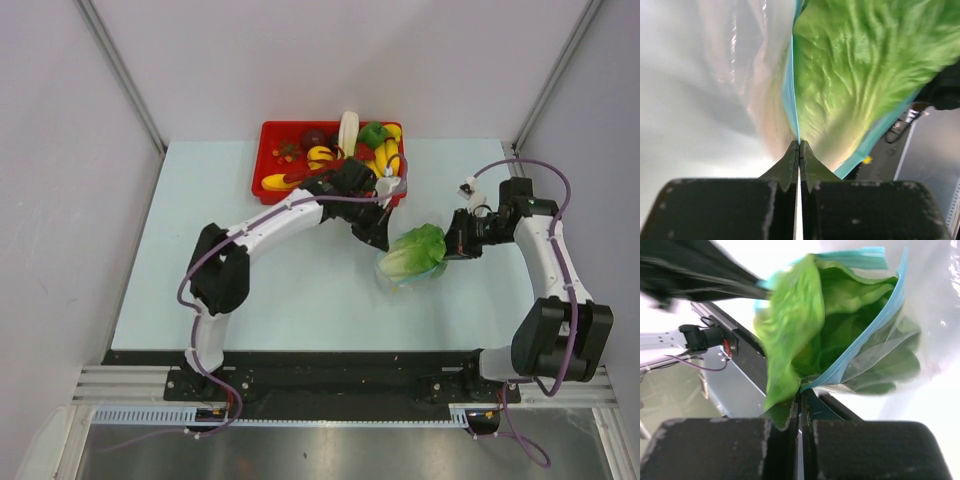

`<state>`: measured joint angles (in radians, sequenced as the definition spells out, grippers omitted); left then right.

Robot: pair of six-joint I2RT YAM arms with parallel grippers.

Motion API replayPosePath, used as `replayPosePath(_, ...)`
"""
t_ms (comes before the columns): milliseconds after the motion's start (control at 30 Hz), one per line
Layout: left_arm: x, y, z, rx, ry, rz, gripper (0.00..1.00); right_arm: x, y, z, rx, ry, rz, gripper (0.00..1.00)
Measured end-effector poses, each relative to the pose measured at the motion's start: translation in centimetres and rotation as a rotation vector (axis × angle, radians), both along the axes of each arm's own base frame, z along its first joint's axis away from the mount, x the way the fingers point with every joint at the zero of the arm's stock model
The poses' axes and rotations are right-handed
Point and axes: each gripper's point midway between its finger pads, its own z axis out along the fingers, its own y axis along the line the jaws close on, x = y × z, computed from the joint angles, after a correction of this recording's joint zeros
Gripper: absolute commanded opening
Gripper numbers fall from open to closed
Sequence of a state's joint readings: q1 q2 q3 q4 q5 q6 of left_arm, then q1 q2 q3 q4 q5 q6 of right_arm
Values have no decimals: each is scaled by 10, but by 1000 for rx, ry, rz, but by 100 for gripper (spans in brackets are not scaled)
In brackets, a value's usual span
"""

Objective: Place the food in the zip-top bag and seal the zipper
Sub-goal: Adjust the fake vegetable in the zipper food storage bag.

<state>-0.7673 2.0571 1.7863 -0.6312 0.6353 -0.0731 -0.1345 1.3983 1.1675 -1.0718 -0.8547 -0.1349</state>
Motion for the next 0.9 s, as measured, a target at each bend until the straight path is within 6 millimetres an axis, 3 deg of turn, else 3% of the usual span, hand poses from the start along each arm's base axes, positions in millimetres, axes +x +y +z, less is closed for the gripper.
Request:
replayPosePath(167, 1, 3, 56, -27, -49, 3, 0, -9, 2, 9, -57, -29, 9, 0)
replayPosePath(200, 1, 3, 60, -29, -49, 4, 0, -9, 3, 8, -69, -29, 13, 6)
replayPosePath(233, 1, 3, 60, -28, -47, 4, 0, -9, 3, 6, -86, -28, 18, 22)
replayPosePath(300, -1, 5, 54, -10, -20, 7, 0, -9, 4, 1, -120, -20, 20, 40)
replayPosePath(333, -3, 6, 49, 2, 0, 7, 0, -9, 4, 0, -133, -21, 19, 59)
replayPosePath(433, 0, 7, 29, 32, 53, 19, 0, -2, 1, -4, -179, -47, 13, 81)
replayPosePath(500, 3, 8, 16, 47, 91, 28, 0, 4, -8, -4, -211, -73, -1, 88)
replayPosePath(600, 11, 12, 2, 63, 142, 60, 0, 14, -22, 5, -248, -122, -33, 86)
replayPosePath(700, 16, 16, -2, 59, 176, 82, 0, 24, -30, 26, -267, -201, -62, 83)
replayPosePath(833, 21, 15, 6, 18, 214, 99, 0, 29, -13, 66, -228, -387, -26, 71)
replayPosePath(900, 20, 13, 9, -4, 236, 96, 0, 23, 14, 82, -215, -497, 72, 68)
